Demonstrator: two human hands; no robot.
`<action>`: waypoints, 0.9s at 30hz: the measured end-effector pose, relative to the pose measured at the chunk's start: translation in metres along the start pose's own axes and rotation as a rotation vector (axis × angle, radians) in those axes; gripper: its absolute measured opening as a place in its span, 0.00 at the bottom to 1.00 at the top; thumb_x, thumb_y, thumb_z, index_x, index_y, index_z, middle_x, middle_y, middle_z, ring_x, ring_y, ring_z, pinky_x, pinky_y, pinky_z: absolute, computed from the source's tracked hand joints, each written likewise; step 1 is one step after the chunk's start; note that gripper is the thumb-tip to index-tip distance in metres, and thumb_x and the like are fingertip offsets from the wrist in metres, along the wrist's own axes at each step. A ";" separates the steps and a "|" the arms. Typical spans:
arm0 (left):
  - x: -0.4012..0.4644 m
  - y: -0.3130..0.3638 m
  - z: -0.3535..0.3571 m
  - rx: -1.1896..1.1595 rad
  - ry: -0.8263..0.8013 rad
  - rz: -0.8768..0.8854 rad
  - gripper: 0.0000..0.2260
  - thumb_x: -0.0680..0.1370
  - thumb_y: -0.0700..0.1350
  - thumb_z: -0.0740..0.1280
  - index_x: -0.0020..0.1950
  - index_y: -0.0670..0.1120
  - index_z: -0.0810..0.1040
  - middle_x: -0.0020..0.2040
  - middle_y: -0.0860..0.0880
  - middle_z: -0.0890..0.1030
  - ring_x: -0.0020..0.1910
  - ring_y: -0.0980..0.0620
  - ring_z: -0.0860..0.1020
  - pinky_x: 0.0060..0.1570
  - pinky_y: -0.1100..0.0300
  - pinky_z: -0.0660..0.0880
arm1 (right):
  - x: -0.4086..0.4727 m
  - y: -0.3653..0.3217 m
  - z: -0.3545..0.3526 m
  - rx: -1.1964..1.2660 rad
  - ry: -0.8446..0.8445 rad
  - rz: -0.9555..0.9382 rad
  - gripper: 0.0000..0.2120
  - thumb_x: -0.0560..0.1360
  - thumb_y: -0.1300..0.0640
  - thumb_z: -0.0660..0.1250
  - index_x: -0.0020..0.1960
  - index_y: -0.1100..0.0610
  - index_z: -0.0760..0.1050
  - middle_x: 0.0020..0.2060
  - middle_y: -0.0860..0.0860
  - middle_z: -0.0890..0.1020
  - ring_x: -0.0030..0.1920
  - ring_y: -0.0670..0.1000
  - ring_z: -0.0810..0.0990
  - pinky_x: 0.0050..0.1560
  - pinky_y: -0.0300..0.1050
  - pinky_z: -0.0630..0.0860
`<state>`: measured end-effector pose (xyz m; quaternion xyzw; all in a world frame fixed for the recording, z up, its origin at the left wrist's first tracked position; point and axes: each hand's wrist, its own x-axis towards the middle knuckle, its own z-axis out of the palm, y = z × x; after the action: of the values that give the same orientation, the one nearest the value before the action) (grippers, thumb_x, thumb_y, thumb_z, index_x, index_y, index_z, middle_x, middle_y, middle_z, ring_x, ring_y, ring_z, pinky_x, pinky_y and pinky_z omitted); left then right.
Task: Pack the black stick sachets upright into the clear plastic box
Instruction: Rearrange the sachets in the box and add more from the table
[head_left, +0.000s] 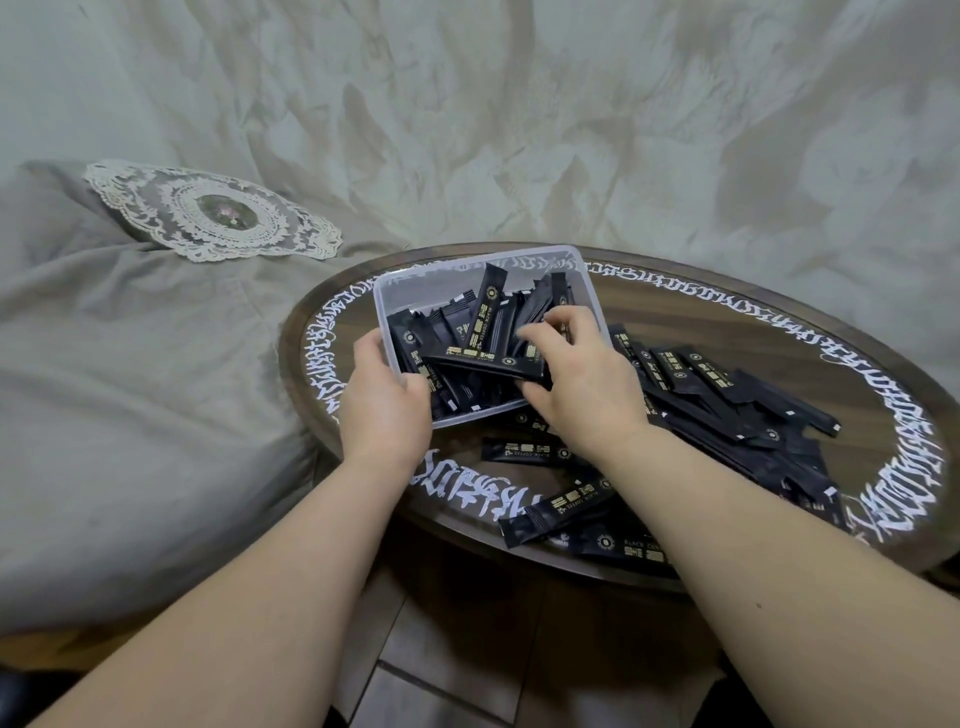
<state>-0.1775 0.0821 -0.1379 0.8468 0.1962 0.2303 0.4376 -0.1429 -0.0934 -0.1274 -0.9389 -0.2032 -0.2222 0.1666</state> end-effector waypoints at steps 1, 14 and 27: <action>0.001 0.000 0.001 0.007 -0.002 0.005 0.21 0.76 0.38 0.59 0.69 0.49 0.65 0.35 0.52 0.75 0.35 0.56 0.73 0.38 0.57 0.65 | 0.000 0.004 0.003 0.004 0.025 -0.040 0.16 0.72 0.54 0.71 0.59 0.53 0.76 0.60 0.52 0.72 0.42 0.57 0.78 0.39 0.49 0.76; 0.007 -0.002 0.006 0.099 -0.015 0.065 0.23 0.76 0.38 0.59 0.70 0.47 0.63 0.37 0.52 0.75 0.34 0.57 0.71 0.34 0.55 0.61 | 0.003 0.044 -0.010 0.280 0.325 0.449 0.10 0.76 0.51 0.66 0.51 0.55 0.82 0.43 0.52 0.79 0.42 0.49 0.72 0.41 0.38 0.60; 0.004 -0.003 0.005 0.122 -0.011 0.118 0.25 0.75 0.37 0.59 0.72 0.47 0.62 0.40 0.47 0.78 0.39 0.45 0.74 0.38 0.55 0.65 | 0.006 0.042 0.002 0.168 0.045 0.548 0.17 0.75 0.45 0.66 0.59 0.53 0.75 0.50 0.50 0.78 0.52 0.54 0.77 0.46 0.44 0.68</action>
<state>-0.1721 0.0824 -0.1426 0.8831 0.1573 0.2388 0.3720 -0.1182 -0.1272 -0.1358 -0.9366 0.0442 -0.1720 0.3019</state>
